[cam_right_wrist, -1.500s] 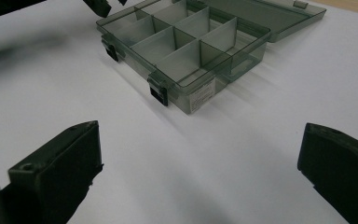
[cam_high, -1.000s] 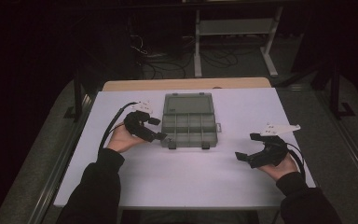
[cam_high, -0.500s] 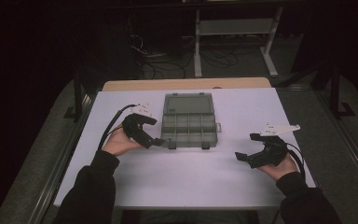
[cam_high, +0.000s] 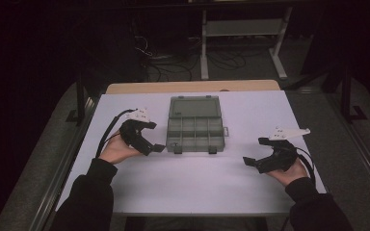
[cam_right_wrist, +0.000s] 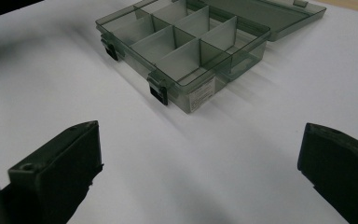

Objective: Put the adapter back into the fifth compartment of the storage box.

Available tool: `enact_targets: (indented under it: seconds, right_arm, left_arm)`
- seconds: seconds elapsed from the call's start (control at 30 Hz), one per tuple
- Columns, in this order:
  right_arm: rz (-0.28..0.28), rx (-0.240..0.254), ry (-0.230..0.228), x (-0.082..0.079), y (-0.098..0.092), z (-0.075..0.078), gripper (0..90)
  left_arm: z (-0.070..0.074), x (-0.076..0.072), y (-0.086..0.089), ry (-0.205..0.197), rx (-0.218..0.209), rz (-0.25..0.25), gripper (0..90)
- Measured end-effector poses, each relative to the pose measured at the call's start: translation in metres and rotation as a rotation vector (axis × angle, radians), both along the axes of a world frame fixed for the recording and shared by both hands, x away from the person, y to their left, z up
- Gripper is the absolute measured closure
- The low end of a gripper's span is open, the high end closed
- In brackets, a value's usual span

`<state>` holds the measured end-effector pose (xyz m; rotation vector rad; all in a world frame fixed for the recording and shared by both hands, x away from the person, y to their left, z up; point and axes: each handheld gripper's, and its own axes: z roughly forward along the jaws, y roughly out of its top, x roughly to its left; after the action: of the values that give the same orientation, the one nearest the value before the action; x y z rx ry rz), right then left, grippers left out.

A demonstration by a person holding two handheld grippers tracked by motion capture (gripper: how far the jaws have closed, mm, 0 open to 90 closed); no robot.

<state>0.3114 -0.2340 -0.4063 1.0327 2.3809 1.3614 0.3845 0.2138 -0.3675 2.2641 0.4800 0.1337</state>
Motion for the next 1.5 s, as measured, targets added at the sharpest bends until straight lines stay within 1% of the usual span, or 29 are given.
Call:
enact_targets:
  seconds: [0.07, 0.17, 0.2, 0.27, 0.33, 0.43, 0.63, 0.7, 0.73, 0.83, 0.93, 0.97, 1.13, 1.2, 1.27, 1.5]
  right_arm:
    - [0.001, -0.001, -0.001, 0.0, 0.0, 0.0, 0.0]
    - [0.001, -0.002, 0.0, 0.0, 0.0, 0.0, 0.0]
    - [-0.001, -0.003, -0.002, 0.0, 0.0, 0.0, 0.0]
    - [-0.001, -0.003, -0.002, 0.0, 0.0, 0.0, 0.0]
    - [-0.002, -0.002, -0.002, 0.0, 0.0, 0.0, 0.0]
    - [-0.002, -0.004, -0.001, 0.0, 0.0, 0.0, 0.0]
    - [-0.003, -0.004, -0.001, 0.0, 0.0, 0.0, 0.0]
    - [-0.004, -0.004, -0.001, 0.0, 0.0, 0.0, 0.0]
    - [-0.004, -0.003, -0.001, 0.0, 0.0, 0.0, 0.0]
    - [-0.004, -0.003, -0.001, -0.001, 0.0, 0.0, 0.0]
    - [-0.005, -0.003, -0.001, -0.001, 0.0, 0.0, 0.0]
    - [-0.005, -0.001, -0.004, -0.001, 0.0, 0.001, 0.0]
    - [-0.008, 0.001, -0.007, -0.002, -0.001, 0.001, 0.0]
    - [-0.007, 0.002, -0.008, -0.002, -0.001, 0.001, 0.0]
    - [-0.008, 0.001, -0.007, -0.002, -0.001, 0.001, 0.0]
    - [-0.009, -0.003, -0.006, -0.002, 0.0, 0.0, 0.0]
  left_arm:
    - [0.001, -0.002, 0.002, -0.01, -0.005, 0.004, 0.0]
    - [0.002, -0.003, 0.004, -0.014, -0.003, 0.006, 0.0]
    - [0.002, -0.005, 0.007, -0.023, -0.005, 0.012, 0.0]
    - [0.002, -0.006, 0.009, -0.024, -0.005, 0.018, 0.0]
    - [0.002, -0.008, 0.016, -0.026, -0.013, 0.029, 0.0]
    - [0.003, -0.012, 0.025, -0.04, -0.03, 0.048, 0.0]
    - [0.003, -0.017, 0.034, -0.055, -0.035, 0.066, 0.0]
    - [0.003, -0.019, 0.038, -0.055, -0.038, 0.07, 0.0]
    - [0.003, -0.02, 0.039, -0.051, -0.033, 0.071, 0.0]
    - [0.001, -0.023, 0.045, -0.05, -0.049, 0.079, 0.0]
    - [0.0, -0.024, 0.047, -0.052, -0.05, 0.085, 0.0]
    - [-0.002, -0.026, 0.054, -0.053, -0.058, 0.101, 0.0]
    - [-0.004, -0.031, 0.06, -0.054, -0.066, 0.114, 0.0]
    - [-0.004, -0.031, 0.06, -0.054, -0.066, 0.114, 0.0]
    - [-0.006, -0.034, 0.065, -0.049, -0.071, 0.114, 0.0]
    - [-0.009, -0.039, 0.075, -0.049, -0.08, 0.138, 0.0]
